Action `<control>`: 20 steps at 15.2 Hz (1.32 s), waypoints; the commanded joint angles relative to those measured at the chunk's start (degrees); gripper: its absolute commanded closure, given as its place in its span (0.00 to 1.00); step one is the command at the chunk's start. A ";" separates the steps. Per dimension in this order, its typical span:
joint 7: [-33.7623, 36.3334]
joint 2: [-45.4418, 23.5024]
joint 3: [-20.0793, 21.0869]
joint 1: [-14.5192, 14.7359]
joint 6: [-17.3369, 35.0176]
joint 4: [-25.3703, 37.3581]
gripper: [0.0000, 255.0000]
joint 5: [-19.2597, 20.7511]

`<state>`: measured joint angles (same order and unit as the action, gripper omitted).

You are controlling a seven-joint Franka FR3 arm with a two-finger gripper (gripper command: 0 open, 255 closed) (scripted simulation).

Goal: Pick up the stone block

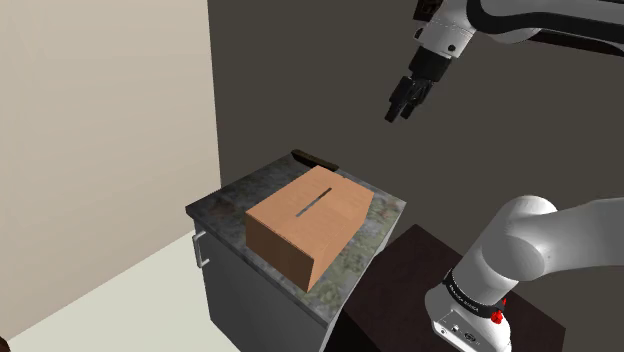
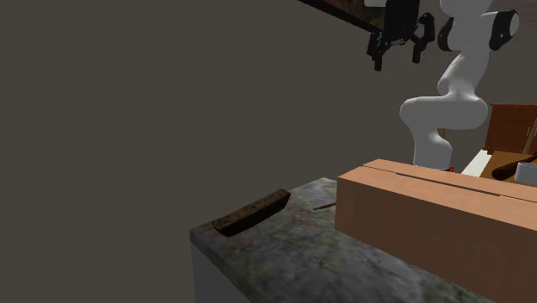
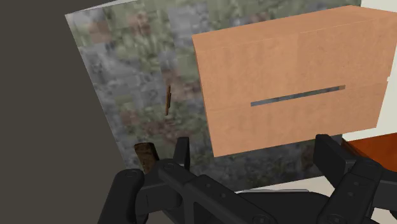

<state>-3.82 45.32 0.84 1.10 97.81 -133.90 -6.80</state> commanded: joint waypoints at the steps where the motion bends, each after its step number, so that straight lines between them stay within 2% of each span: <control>1: 0.00 0.00 0.00 0.00 0.00 0.00 0.00 0.00; 10: -4.61 -16.61 -1.86 -0.71 13.03 1.25 0.00 1.54; 20: -9.02 -37.87 -3.63 -1.30 23.46 9.65 0.00 2.17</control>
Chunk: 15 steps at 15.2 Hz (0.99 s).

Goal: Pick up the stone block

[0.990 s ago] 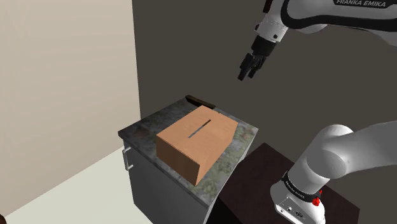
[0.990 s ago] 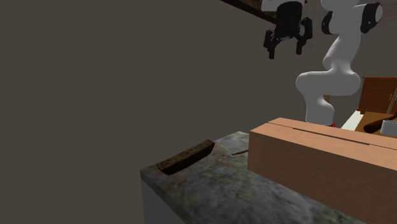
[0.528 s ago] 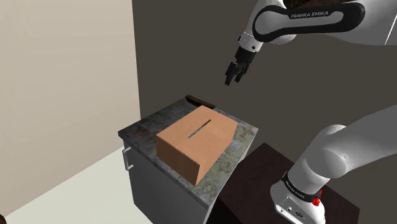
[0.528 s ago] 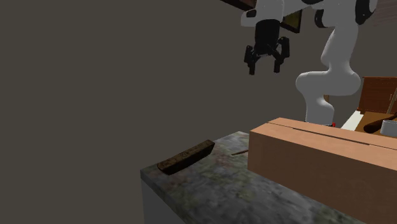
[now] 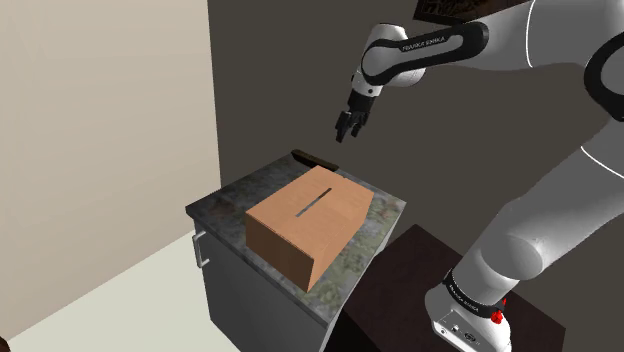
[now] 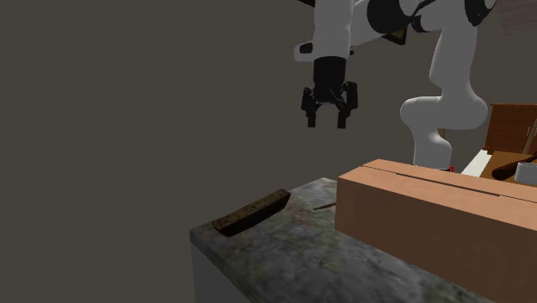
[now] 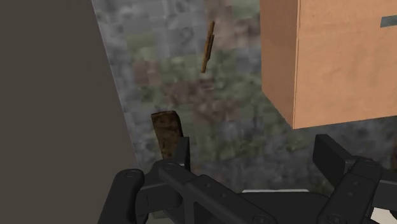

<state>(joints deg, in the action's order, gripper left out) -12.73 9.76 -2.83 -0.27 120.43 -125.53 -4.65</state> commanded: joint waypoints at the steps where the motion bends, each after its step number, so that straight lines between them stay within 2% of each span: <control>1: -0.52 -4.51 -0.10 0.00 1.57 2.52 0.00 0.01; 8: -3.08 -20.12 -0.72 -0.76 4.93 13.15 0.00 -0.13; 15: -4.95 -36.29 -0.91 -1.83 5.02 27.70 0.00 -0.13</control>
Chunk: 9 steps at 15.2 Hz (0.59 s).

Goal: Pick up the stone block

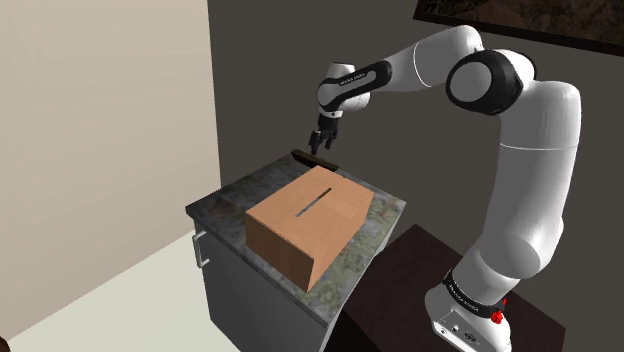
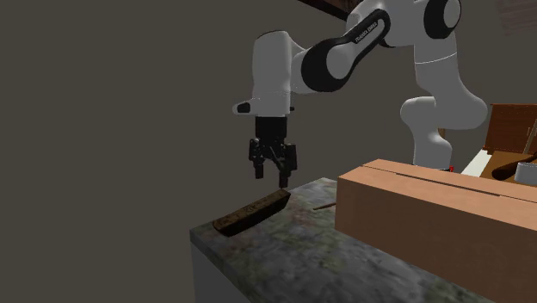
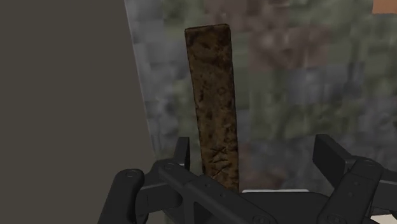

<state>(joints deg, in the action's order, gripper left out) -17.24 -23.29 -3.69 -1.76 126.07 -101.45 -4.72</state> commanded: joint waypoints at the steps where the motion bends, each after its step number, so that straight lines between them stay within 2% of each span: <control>1: -0.64 -5.64 -0.05 -0.52 -0.90 6.09 0.00 -0.02; 3: -0.88 -8.86 -0.04 -0.76 -1.40 9.53 0.00 0.04; 9: -1.12 -11.29 0.12 -0.85 2.00 8.56 0.00 -0.21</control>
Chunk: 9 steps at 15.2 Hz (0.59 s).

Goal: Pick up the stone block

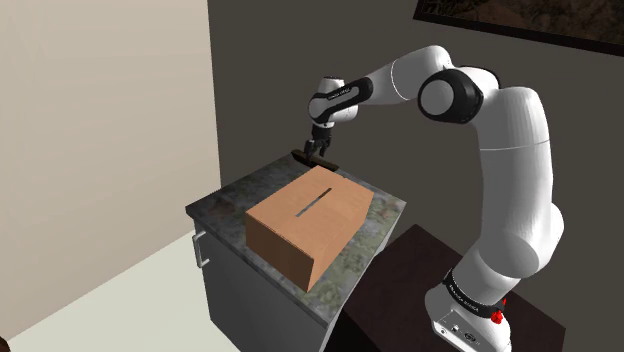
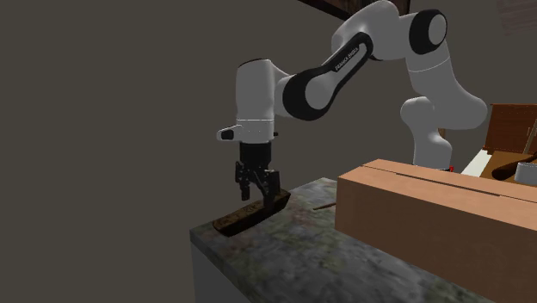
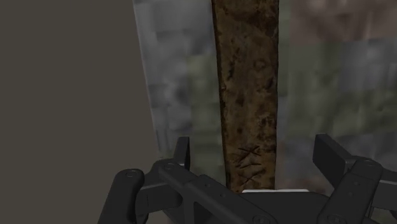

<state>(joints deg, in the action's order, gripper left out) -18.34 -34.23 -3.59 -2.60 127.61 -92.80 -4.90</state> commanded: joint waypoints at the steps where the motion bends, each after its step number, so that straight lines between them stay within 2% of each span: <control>1: -0.08 -1.06 0.07 -0.02 1.30 -0.23 0.00 -0.10; 3: -0.08 -1.05 0.07 -0.02 1.30 -0.23 0.00 -0.10; 4: -0.09 -1.10 0.07 -0.03 1.21 -0.09 1.00 -0.10; 9: -0.07 -1.15 0.07 -0.03 1.22 -0.05 1.00 -0.10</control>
<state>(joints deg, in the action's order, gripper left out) -18.42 -35.35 -3.53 -2.63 128.84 -92.85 -4.99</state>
